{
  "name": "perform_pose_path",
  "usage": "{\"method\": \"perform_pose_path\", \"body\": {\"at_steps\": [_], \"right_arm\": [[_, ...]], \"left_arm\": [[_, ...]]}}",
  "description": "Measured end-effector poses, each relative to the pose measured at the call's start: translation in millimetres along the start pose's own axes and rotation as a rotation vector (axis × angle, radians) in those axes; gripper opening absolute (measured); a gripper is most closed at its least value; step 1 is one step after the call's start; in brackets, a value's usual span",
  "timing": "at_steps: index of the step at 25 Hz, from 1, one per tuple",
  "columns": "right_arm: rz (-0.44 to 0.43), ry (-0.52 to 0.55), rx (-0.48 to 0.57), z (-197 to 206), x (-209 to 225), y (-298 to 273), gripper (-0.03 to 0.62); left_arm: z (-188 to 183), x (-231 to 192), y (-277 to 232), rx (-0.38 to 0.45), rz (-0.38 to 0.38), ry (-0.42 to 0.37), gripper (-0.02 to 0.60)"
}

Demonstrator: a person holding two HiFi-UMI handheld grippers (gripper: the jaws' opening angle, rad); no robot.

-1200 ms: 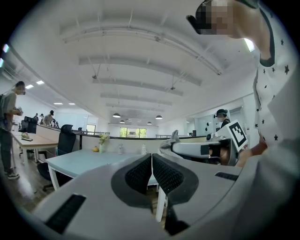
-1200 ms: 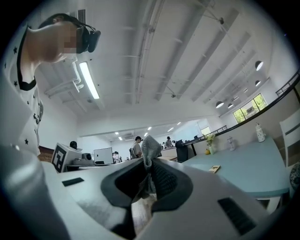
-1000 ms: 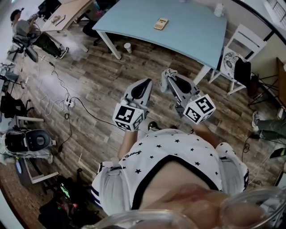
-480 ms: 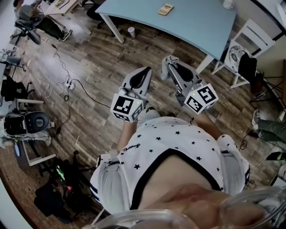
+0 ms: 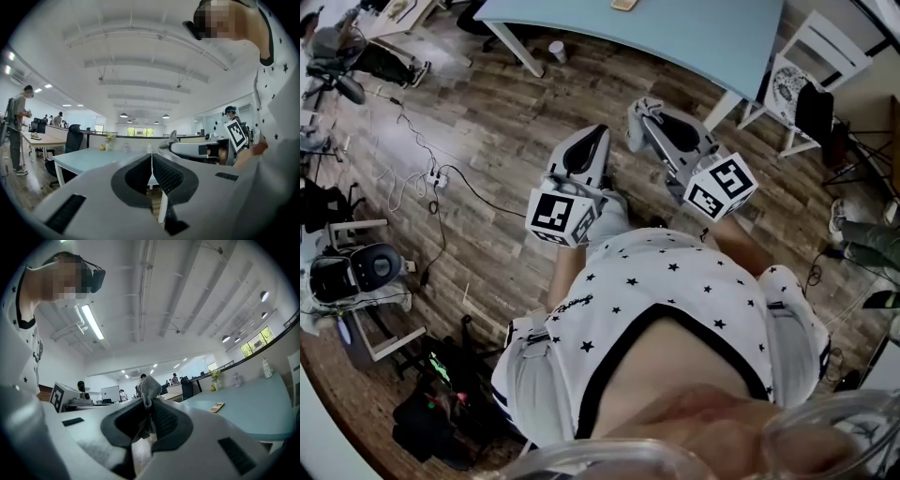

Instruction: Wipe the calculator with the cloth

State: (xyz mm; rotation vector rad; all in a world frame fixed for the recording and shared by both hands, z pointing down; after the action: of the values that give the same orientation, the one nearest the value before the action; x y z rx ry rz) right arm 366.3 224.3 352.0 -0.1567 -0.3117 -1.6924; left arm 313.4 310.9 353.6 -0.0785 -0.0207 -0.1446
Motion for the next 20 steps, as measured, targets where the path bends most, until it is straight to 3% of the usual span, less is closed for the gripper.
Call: {"method": "perform_pose_path", "body": {"at_steps": [20], "right_arm": [[0.192, 0.035, 0.001, -9, 72, -98, 0.041]], "left_arm": [[-4, -117, -89, 0.039, 0.175, -0.001, 0.031]]}}
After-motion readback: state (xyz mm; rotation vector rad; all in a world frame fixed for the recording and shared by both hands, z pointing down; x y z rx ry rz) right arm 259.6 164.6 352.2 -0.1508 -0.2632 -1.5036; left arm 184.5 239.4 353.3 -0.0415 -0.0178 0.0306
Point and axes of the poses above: the fingertips, and each gripper's own axes: y backward along the fingers, x to its right, z out of its underside, the point moved 2 cm from there along y, backward along the fingers, and after that the axes turned 3 degrees about -y, right-handed, at the moved point
